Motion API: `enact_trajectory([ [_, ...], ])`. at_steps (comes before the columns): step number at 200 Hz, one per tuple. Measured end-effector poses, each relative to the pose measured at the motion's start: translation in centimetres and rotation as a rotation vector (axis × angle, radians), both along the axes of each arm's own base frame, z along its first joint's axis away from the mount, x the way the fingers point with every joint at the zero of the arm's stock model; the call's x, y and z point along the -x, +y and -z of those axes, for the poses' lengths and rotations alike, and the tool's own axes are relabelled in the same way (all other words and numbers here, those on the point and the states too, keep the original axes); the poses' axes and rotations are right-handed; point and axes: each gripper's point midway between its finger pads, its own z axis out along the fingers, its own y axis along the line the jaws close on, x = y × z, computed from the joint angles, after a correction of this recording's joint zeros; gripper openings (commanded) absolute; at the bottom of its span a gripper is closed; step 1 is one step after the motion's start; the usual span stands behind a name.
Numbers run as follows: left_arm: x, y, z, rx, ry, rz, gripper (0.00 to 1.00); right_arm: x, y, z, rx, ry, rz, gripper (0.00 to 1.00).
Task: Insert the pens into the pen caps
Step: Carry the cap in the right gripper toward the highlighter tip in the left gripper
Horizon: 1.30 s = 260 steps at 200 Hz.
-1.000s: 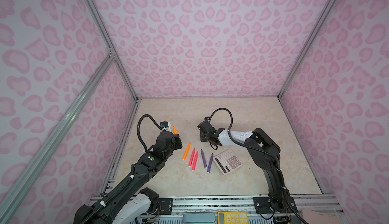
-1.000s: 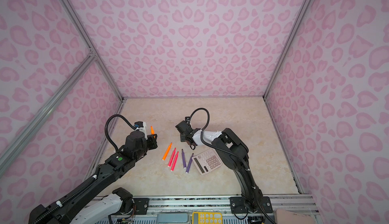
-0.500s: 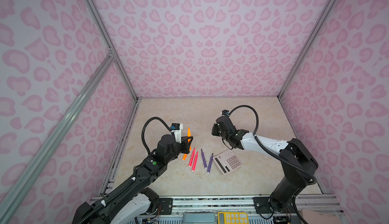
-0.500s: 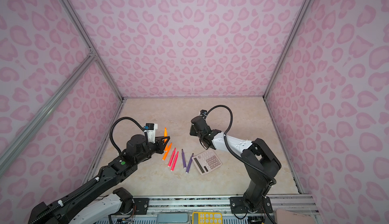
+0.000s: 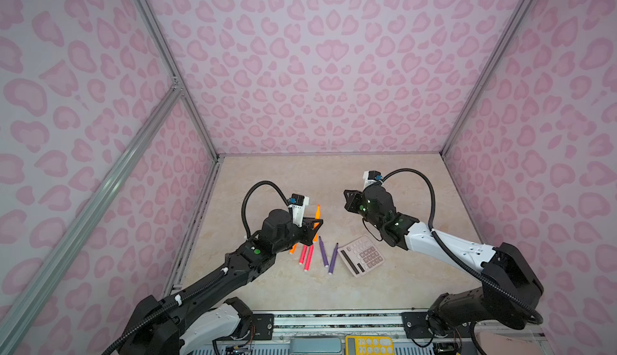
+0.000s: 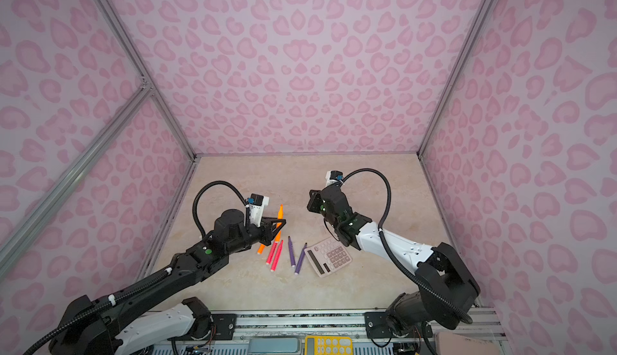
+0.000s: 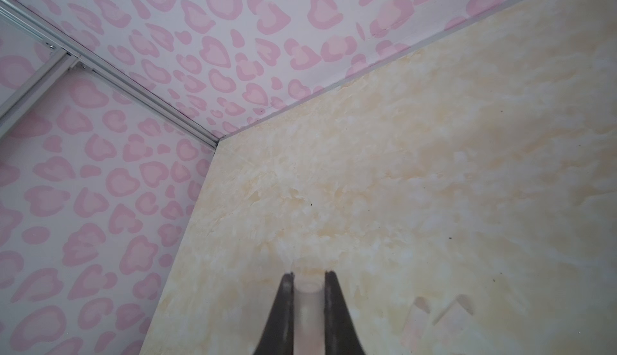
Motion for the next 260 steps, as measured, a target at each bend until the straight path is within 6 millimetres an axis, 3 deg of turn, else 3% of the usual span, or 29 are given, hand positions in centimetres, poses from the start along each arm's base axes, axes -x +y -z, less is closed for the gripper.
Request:
enact_trajectory([
  [23, 0.9, -1.9, 0.3, -0.018, 0.005, 0.058, 0.04, 0.7, 0.1, -1.0, -0.014, -0.004, 0.018, 0.00],
  [46, 1.8, -4.2, 0.3, -0.041, -0.012, 0.126, 0.04, 1.5, -0.9, -0.9, -0.025, 0.001, 0.037, 0.00],
  [112, 2.8, -7.4, 2.0, -0.128, -0.007, 0.215, 0.04, 2.1, -2.6, -1.8, -0.030, -0.045, 0.082, 0.00],
  [142, 2.6, -7.5, 3.0, -0.162, 0.009, 0.212, 0.04, 2.2, -2.4, -2.0, -0.036, -0.054, 0.082, 0.00],
  [174, 2.3, -7.2, 3.3, -0.184, 0.010, 0.189, 0.04, 3.5, -1.0, -0.8, -0.035, -0.043, 0.030, 0.00],
  [212, 1.8, -6.9, 3.4, -0.189, 0.015, 0.153, 0.04, 4.7, 0.6, -1.7, -0.061, -0.073, -0.005, 0.00],
  [260, 1.5, -6.6, 3.4, -0.194, 0.011, 0.124, 0.04, 5.4, 0.5, -1.4, -0.067, -0.083, -0.002, 0.00],
])
